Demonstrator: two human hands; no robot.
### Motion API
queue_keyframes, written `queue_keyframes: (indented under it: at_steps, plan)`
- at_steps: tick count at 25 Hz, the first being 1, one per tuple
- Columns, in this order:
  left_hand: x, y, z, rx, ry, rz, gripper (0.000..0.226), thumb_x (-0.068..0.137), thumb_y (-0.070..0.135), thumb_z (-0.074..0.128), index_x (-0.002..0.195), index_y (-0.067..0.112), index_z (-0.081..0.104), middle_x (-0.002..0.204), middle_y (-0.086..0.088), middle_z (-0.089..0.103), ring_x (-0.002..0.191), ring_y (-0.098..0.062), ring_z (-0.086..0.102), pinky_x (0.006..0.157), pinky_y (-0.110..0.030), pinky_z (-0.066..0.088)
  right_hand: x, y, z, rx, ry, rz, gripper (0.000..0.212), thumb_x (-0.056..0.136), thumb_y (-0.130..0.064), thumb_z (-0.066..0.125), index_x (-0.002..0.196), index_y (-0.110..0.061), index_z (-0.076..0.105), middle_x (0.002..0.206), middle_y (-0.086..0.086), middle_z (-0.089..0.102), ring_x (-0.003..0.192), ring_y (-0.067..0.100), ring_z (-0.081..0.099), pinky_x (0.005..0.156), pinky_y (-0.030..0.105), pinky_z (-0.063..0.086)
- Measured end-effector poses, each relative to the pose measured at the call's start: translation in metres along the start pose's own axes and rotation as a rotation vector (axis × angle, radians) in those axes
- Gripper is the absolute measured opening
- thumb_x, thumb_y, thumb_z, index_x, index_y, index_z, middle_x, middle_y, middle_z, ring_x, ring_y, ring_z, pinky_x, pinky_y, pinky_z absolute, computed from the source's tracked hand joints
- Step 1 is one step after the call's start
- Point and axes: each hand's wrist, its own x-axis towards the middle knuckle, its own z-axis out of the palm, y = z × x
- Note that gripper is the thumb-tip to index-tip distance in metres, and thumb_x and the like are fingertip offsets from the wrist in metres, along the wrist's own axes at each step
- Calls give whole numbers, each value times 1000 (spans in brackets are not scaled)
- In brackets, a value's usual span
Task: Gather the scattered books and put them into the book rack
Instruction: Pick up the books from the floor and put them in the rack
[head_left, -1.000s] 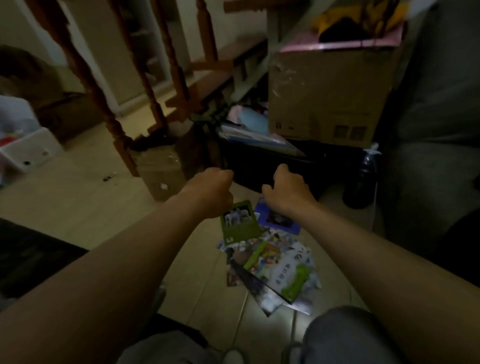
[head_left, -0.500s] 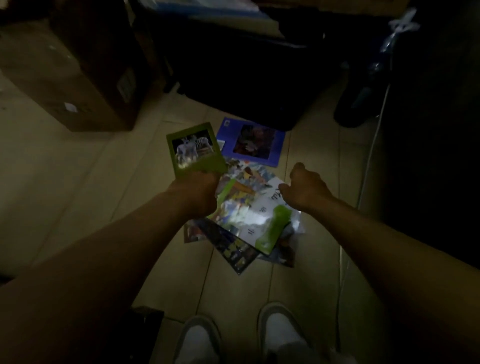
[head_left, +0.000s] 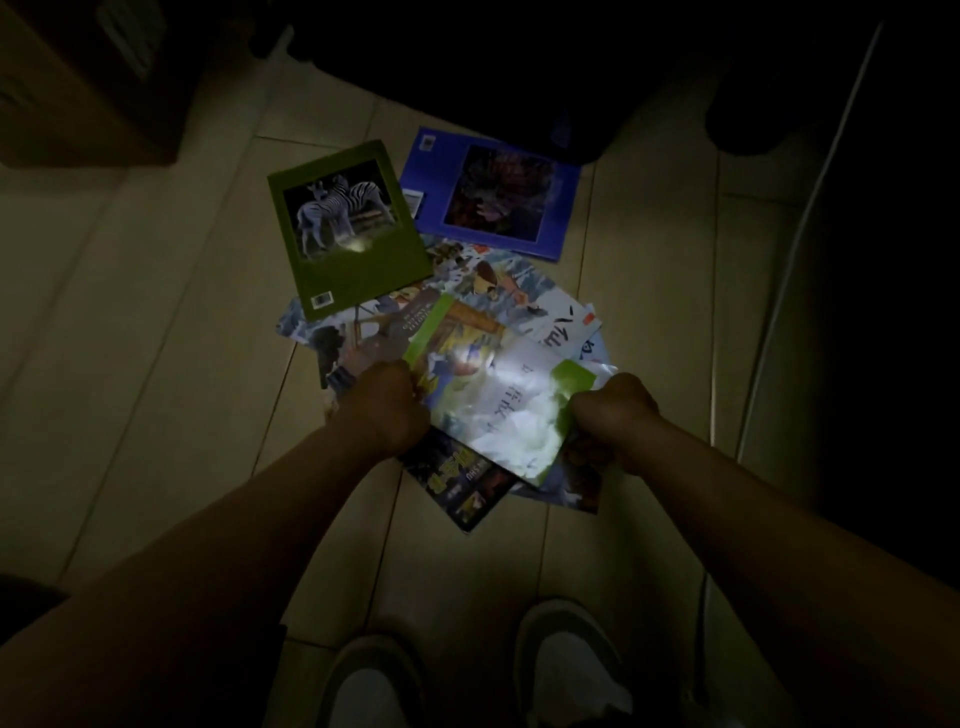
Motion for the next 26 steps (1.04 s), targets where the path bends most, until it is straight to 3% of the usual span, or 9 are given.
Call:
queue_keyframes:
  at_steps: [4, 7, 10, 14, 17, 19, 21, 23, 26]
  plan:
    - [1, -3, -1, -187, 45, -86, 24, 90, 19, 66, 73, 8, 51, 67, -4, 46, 69, -27, 52, 47, -25, 31, 18, 9, 8, 190, -22, 43, 41, 53, -14, 61, 94, -21, 65, 91, 14, 68, 88, 41, 69, 81, 58, 58]
    - [-4, -5, 0, -349, 11, -121, 17, 88, 21, 68, 81, 5, 69, 72, -7, 63, 72, -28, 62, 53, -27, 44, -4, -1, 10, 279, 21, 72, 22, 66, -10, 63, 86, -18, 60, 88, 9, 66, 89, 36, 67, 84, 53, 58]
    - [-13, -7, 7, -385, -1, -107, 9, 84, 8, 67, 87, 1, 70, 81, -16, 68, 73, -27, 64, 63, -37, 52, -9, -1, 13, 267, 74, 55, 22, 80, -11, 61, 99, -22, 59, 95, 7, 65, 94, 32, 64, 88, 46, 57]
    - [-16, -11, 12, -355, -7, -107, 12, 82, 5, 66, 70, 7, 66, 73, -11, 65, 69, -25, 62, 64, -36, 53, -10, -4, 15, 190, 121, -13, 45, 69, -25, 59, 113, -15, 61, 102, 9, 66, 92, 30, 64, 76, 33, 53]
    - [-19, -11, 18, -333, -40, -99, 26, 87, 11, 65, 61, 14, 63, 63, -2, 61, 59, -16, 56, 54, -24, 46, -10, -5, 17, 183, 164, -87, 26, 85, -20, 60, 110, -15, 52, 97, 4, 60, 87, 25, 59, 72, 30, 46]
    - [-22, -8, 23, -250, 13, -75, 24, 91, 26, 62, 73, 11, 67, 67, -3, 63, 59, -15, 57, 57, -24, 50, -13, -6, 18, 233, 184, -153, 15, 93, -17, 56, 105, -22, 50, 91, -1, 58, 80, 18, 58, 68, 31, 47]
    - [-28, 0, 21, -49, 102, -119, 24, 89, 35, 60, 98, 13, 62, 87, -6, 64, 78, -24, 65, 69, -34, 55, -16, -10, 17, 299, 182, -228, 15, 95, -15, 56, 102, -28, 54, 90, -2, 62, 79, 17, 61, 65, 32, 51]
    - [-34, 13, 7, 178, 201, -130, 53, 84, 32, 66, 127, 10, 44, 115, -12, 56, 103, -33, 60, 77, -40, 51, -25, -18, 15, 312, 148, -306, 20, 96, -12, 55, 98, -32, 56, 88, -3, 62, 75, 17, 61, 61, 29, 49]
    - [-42, 41, -46, 284, 326, 30, 74, 81, 30, 72, 137, 9, 29, 132, -18, 43, 117, -38, 49, 85, -44, 45, -42, -41, 3, 280, 58, -423, 22, 96, -10, 58, 93, -33, 59, 83, 9, 64, 71, 29, 61, 60, 30, 47]
